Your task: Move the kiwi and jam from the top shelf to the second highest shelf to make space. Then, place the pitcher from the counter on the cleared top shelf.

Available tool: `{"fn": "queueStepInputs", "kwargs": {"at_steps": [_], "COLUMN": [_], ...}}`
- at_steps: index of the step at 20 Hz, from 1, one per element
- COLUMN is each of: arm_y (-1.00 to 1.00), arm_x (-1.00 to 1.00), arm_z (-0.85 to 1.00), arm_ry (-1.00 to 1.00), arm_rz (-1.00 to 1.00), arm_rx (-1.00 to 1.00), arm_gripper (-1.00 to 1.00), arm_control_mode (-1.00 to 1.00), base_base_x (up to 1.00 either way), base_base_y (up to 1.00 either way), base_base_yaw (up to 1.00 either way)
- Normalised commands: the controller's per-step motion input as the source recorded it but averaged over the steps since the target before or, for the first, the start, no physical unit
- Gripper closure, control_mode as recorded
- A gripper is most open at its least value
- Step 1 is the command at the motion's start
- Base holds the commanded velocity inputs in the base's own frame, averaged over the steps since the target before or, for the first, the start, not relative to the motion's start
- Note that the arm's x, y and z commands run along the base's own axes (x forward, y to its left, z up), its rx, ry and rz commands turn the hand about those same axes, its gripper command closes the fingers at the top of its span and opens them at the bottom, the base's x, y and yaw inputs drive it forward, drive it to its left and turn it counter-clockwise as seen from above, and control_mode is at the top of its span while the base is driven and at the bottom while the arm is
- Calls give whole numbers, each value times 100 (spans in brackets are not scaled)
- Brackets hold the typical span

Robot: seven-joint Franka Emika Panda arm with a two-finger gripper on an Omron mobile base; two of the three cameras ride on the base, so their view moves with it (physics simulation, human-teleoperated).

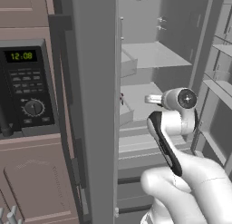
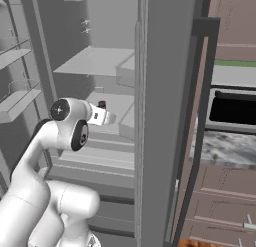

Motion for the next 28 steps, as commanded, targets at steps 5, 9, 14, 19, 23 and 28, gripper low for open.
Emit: {"fn": "queueStepInputs", "kwargs": {"at_steps": [5,9,14,19,23,28], "arm_y": [-24,-7,0,-9,-12,-7], "arm_x": [38,38,33,22,20,24], "arm_z": [-8,-18,-28,-30,-35,-33], "arm_ry": [0,0,0,2,2,1], "arm_rz": [0,0,0,0,0,0], "arm_rx": [0,0,0,0,0,0], "arm_gripper": [100,100,100,100,100,100], "arm_control_mode": [-100,-100,-100,-100,-100,-100], "base_base_x": [0,0,0,0,0,0], "base_base_y": [0,0,0,0,0,0], "base_base_yaw": [0,0,0,0,0,0]}}
